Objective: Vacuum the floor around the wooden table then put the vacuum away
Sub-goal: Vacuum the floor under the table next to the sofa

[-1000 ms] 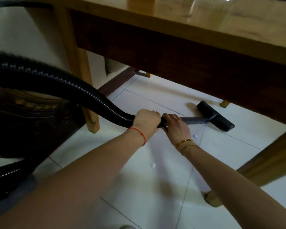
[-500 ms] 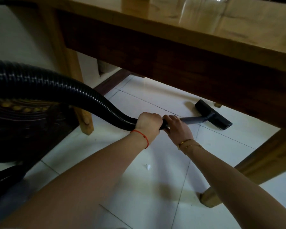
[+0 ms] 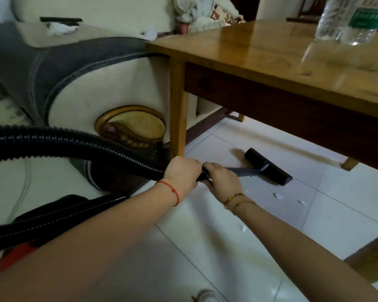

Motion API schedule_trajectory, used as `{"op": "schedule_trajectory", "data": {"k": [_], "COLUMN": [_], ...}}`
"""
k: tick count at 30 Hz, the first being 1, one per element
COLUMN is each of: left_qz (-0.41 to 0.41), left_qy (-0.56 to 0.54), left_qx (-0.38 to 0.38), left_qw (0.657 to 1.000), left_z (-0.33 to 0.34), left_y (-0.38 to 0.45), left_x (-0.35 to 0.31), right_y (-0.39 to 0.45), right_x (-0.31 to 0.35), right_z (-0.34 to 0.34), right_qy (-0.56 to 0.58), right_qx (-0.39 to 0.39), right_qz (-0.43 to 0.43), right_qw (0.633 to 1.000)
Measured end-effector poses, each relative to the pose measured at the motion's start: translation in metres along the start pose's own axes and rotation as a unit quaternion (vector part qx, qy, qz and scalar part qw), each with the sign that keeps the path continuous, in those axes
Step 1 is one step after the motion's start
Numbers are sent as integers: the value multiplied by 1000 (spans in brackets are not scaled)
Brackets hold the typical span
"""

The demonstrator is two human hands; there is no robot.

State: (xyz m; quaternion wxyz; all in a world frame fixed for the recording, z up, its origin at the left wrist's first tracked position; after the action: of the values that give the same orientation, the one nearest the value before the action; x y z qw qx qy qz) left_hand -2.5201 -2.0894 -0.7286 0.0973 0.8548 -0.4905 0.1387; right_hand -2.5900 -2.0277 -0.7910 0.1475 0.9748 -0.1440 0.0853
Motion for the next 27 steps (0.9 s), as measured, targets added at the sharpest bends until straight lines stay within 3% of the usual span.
{"op": "schedule_trajectory", "data": {"k": [7, 15, 27], "left_qz": [-53, -97, -126], "left_qy": [24, 27, 3], "left_qx": [-3, -1, 13], "left_qw": [998, 995, 992], "left_z": [5, 12, 33], "left_y": [-39, -70, -42], "left_x": [74, 112, 97], "right_y": [38, 55, 71], "right_x": [80, 131, 99], "right_z": [6, 16, 35], "right_qy": [39, 60, 81], "right_qx": [14, 47, 49], "right_qz": [-70, -111, -111], "right_qw": [997, 991, 989]}}
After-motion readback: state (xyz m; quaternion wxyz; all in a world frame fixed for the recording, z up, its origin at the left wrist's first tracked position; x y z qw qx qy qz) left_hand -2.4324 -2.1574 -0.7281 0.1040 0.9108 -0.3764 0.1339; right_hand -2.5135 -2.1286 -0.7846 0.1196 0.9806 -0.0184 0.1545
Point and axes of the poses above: each hand's wrist, its own y-axis towards the middle knuckle, its own z-axis out of the palm, x = y × z, the point moved 6 cm from there along y, towards the middle knuckle, and after that the axes turned 15 degrees about -z, right-handed, at the moved point
